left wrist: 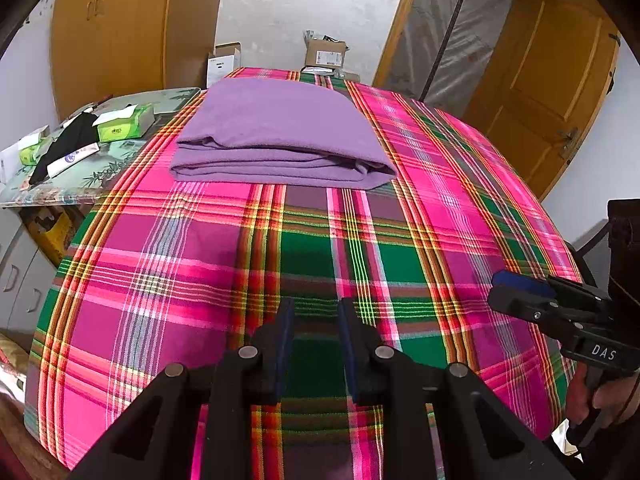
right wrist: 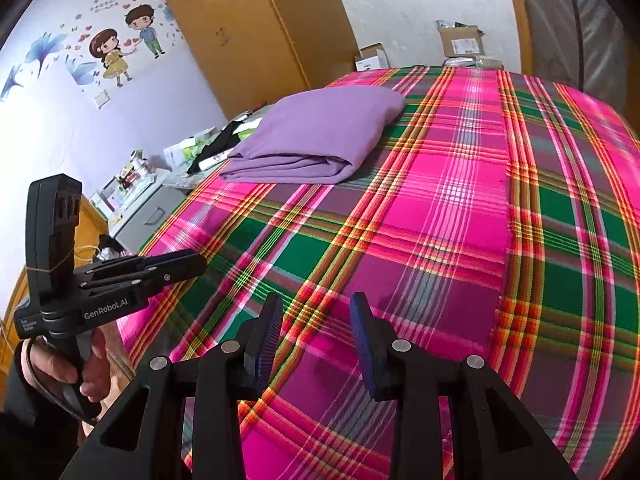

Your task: Fold clothes

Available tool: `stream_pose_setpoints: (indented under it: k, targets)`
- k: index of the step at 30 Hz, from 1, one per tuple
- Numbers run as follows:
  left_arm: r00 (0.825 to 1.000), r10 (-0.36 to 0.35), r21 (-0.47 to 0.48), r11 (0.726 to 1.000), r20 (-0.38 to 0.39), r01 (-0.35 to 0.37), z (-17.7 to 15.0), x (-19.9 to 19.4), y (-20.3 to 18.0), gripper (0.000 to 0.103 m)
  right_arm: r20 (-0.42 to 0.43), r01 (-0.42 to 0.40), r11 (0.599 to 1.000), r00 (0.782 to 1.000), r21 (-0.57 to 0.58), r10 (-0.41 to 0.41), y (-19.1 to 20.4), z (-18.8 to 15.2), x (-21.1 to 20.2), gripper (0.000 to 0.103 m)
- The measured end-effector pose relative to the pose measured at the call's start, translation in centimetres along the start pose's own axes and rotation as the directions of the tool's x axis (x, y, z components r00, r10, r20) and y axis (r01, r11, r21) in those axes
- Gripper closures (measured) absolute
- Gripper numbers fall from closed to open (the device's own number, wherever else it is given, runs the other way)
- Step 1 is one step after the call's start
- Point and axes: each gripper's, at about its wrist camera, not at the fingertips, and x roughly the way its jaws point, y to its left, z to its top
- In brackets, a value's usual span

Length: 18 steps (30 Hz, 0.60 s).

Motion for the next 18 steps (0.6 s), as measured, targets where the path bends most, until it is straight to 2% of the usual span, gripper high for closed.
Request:
stream_pose_setpoints:
  k: [11,18]
  targets:
    - [0.999,0.051,0.018,0.999,0.007,-0.051,0.4,-0.4,-0.3,0.081,-0.003,-0.011,1.000,1.000,0.002,0.011,0.0,0.2,0.3,0.067]
    - [0.998,0.045,0.045,0.998,0.037,-0.047,0.5,-1.3,-1.2,0.078,-0.002,-0.014,1.000,1.000,0.002,0.014,0.0,0.1,-0.1,0.067]
